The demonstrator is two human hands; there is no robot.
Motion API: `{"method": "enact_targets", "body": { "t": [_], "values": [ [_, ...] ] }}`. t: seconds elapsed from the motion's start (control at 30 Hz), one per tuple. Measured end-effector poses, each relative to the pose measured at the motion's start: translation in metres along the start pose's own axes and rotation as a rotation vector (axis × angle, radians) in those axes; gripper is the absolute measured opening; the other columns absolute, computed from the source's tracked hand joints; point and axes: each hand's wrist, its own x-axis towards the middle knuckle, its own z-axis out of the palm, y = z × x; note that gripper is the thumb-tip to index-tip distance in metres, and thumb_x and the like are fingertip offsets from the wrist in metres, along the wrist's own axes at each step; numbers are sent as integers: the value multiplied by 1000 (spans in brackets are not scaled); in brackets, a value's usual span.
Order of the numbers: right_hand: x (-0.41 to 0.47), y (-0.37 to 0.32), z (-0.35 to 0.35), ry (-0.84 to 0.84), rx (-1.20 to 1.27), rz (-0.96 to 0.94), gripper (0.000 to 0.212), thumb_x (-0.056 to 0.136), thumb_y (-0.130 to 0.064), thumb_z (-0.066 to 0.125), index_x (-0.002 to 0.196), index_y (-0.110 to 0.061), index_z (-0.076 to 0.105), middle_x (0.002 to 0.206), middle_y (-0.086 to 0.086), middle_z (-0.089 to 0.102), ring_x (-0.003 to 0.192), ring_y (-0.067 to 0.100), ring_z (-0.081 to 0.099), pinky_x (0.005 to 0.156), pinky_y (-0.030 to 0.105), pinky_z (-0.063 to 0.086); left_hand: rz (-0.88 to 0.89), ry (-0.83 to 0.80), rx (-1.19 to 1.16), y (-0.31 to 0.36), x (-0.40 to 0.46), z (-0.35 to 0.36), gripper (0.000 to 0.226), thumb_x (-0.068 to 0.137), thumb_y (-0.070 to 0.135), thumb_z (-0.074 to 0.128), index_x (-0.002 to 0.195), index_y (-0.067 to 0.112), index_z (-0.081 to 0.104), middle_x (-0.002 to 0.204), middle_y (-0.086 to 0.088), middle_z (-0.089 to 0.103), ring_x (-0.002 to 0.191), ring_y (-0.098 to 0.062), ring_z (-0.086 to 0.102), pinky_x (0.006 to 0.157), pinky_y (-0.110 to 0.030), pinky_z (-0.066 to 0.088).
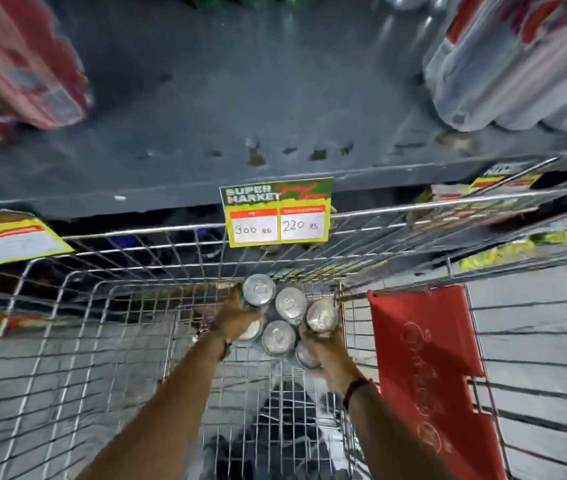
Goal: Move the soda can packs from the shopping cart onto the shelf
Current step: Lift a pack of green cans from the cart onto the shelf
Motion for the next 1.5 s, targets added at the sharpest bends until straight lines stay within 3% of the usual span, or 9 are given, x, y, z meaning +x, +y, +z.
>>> {"method": "enact_targets", "body": {
  "t": [0.27,0.4,0.53,0.63,0.8,1.03,1.23,1.4,1.5],
  "values": [
    [-40,-18,-6,99,-237,-214,49,78,-18,70,119,-12,44,116,10,63,100,22,59,93,40,49,-57,104,-53,2,-46,-11,53,85,13,58,134,6,38,119,-18,59,108,-30,56,83,-32,52],
    [-101,-58,-14,151,-433,-408,34,75,-30,73,97,-14,54,76,-8,61,63,-2,52,48,1,40,27,119,-240,36,-105,-24,37,88,7,50,124,0,44,97,-16,60,83,-28,59,73,-36,49],
    [-177,-102,-19,176,-450,-579,27,76,-25,72,96,-8,62,68,-5,64,79,14,56,47,9,40,97,20,-385,90,-168,-47,14,90,4,44,99,14,49,72,-2,47,60,-14,45,49,-21,40],
    [-228,-136,-21,188,-522,-699,29,73,-27,74,99,-15,67,85,2,70,94,22,61,76,15,47,155,-33,-439,129,-209,-63,12,92,6,44,95,16,50,81,-2,46,78,-19,45,63,-28,39],
    [-275,-203,-18,184,-594,-853,29,71,-32,74,96,-18,69,93,3,71,92,20,64,82,23,47,294,-45,-537,190,-249,-85,25,88,-6,43,71,12,47,67,-6,47,60,-16,45,57,-26,36],
    [-262,-303,6,168,-602,-902,37,67,-44,72,97,-26,61,104,4,63,91,22,58,44,26,51,370,-11,-552,273,-235,-117,32,91,1,39,62,13,47,40,0,52,27,-4,47,48,-21,39],
    [-211,-353,27,92,-591,-847,33,67,-41,74,91,-24,59,104,7,62,86,21,55,50,35,55,346,73,-629,307,-182,-125,37,92,1,36,58,15,39,32,1,46,20,-4,42,30,-11,34],
    [-172,-361,31,70,-555,-833,60,72,-47,68,120,-14,55,126,6,59,109,21,55,50,27,50,302,87,-608,307,-148,-120,13,89,13,47,83,7,58,81,-11,61,74,-22,60,65,-30,46],
    [-164,-352,17,-54,-485,-879,44,74,-49,66,113,-32,53,115,-12,61,110,12,55,58,28,53,478,117,-571,282,-132,-118,49,86,37,52,127,12,47,123,-1,57,110,-14,55,84,-22,48]
  ]
}}
